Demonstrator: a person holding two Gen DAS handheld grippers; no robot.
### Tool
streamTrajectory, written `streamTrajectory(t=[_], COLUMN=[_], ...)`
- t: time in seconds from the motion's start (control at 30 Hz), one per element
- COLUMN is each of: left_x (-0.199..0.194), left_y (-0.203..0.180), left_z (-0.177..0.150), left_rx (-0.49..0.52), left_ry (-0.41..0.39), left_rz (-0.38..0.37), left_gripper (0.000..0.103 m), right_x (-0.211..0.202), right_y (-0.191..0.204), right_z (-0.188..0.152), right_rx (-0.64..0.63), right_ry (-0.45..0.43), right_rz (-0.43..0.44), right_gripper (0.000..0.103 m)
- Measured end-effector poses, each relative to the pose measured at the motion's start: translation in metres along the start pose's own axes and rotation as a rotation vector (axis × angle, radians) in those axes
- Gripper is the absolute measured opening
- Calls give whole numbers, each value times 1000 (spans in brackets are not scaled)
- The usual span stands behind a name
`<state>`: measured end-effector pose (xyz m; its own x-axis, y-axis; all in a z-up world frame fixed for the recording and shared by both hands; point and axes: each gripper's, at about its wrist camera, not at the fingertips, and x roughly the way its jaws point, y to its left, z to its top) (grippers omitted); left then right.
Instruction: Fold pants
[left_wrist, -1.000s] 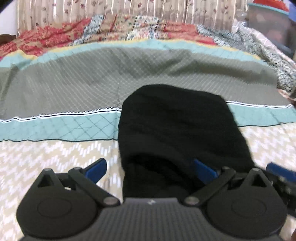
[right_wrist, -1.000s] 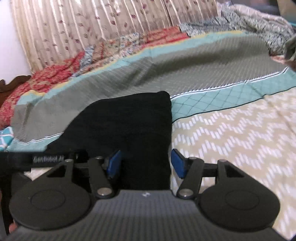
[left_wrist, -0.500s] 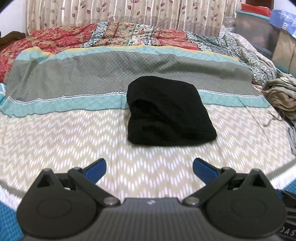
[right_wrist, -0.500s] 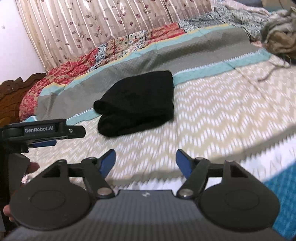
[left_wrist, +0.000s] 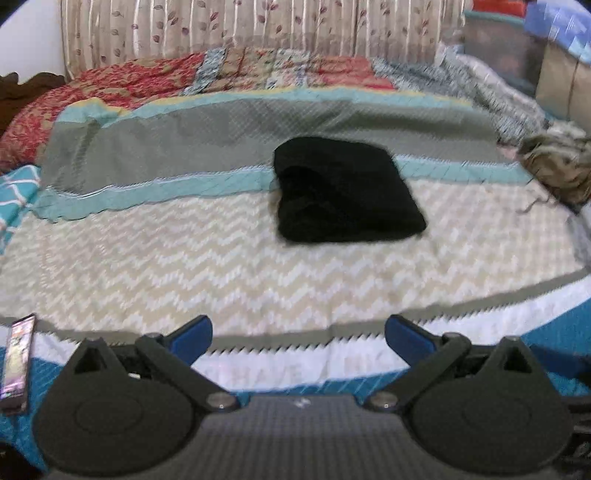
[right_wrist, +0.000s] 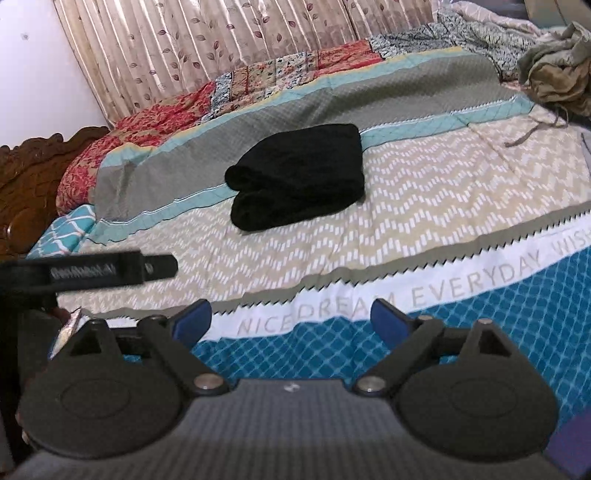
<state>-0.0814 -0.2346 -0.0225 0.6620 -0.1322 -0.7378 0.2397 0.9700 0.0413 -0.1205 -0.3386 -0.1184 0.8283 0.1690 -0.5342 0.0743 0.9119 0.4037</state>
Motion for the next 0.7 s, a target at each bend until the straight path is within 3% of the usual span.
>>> streamTrajectory(t=[0.2, 0.7], left_x=[6, -2], left_y=[4, 11], left_z=[-14, -19], left_rx=[-13, -16], left_ry=[76, 11], left_rz=[52, 128], left_gripper=[103, 103], right_x=[0, 3], right_y=[1, 4], right_z=[-9, -12], right_rx=[30, 48], right_ry=[28, 46], right_rz=[-15, -37], right_gripper=[95, 96])
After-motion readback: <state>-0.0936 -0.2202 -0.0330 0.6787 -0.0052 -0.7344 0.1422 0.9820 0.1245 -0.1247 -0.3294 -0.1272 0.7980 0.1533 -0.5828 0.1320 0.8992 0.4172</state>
